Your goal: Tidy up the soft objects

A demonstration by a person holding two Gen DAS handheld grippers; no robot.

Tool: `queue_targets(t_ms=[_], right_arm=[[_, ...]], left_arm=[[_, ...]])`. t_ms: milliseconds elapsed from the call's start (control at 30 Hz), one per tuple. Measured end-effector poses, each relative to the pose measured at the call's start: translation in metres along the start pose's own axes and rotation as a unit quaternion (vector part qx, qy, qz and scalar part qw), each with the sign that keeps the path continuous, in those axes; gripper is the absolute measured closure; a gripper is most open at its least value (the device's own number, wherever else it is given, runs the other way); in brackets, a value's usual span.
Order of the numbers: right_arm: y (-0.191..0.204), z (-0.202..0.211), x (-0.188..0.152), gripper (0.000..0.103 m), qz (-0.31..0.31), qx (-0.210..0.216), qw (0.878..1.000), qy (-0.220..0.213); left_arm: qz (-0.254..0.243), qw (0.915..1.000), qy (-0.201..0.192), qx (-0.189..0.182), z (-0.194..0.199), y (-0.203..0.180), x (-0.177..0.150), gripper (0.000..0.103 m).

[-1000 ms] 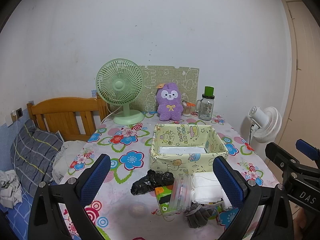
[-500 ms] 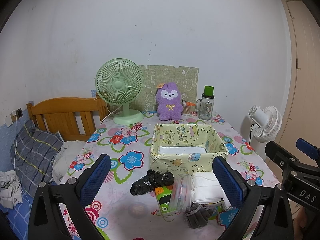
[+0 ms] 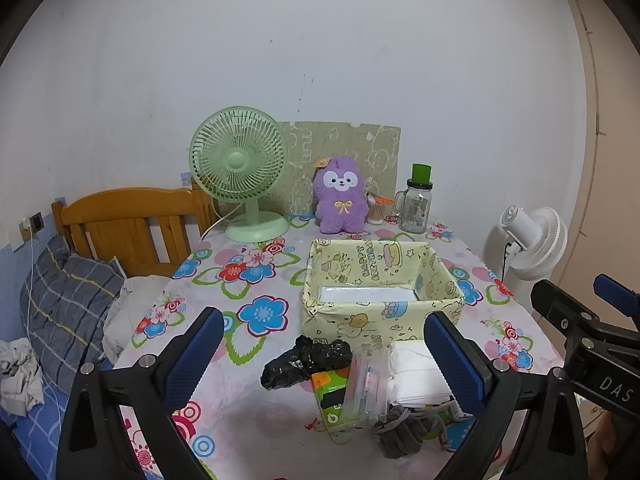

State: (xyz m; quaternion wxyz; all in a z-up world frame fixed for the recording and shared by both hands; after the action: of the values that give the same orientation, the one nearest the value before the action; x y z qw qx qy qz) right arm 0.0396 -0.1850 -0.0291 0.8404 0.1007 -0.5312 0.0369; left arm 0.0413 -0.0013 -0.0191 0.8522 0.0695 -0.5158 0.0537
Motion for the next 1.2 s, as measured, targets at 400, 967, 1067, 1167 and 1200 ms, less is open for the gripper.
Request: queue_targets(t_ms=[400,967,1067,1167,1200], right_arm=[[0.0,-0.026,-0.004,0.003,-0.004,0.004,1.0,0.026],[0.005,-0.077,-0.019,0.005,-0.01,0.013,0.997,0.079],[0.005,-0.085,-0.022,0.006,-0.01,0.015,0.996,0.089],[0.007,-0.094,-0.026,0.006,-0.012,0.016,0.995,0.1],[0.007,-0.097,-0.027,0.006,-0.012,0.017,0.994,0.103]], left_arm=[[-0.011,0.9998,0.019,0.004,-0.022,-0.004,-0.007,0.007],[-0.029,0.9972,0.068,0.005,-0.067,-0.012,-0.024,0.009],[-0.032,0.9964,0.078,0.003,-0.075,-0.013,-0.027,0.009],[-0.034,0.9955,0.088,-0.001,-0.081,-0.015,-0.03,0.01],[-0.035,0.9952,0.091,-0.002,-0.083,-0.016,-0.032,0.011]])
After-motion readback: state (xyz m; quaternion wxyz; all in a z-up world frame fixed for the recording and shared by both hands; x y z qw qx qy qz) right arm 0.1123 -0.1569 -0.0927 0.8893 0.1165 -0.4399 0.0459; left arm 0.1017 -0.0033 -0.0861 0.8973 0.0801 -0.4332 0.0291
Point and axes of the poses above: each gripper's, at about its wrist camera, not at the fingertips, and z roughly against the way its jaws point, y to its left, x to its top, the point moved 2 cm from there along -z, roughly the way its jaws point, and after that the axes turned 11 degrees about x, right-handed, at the moved point
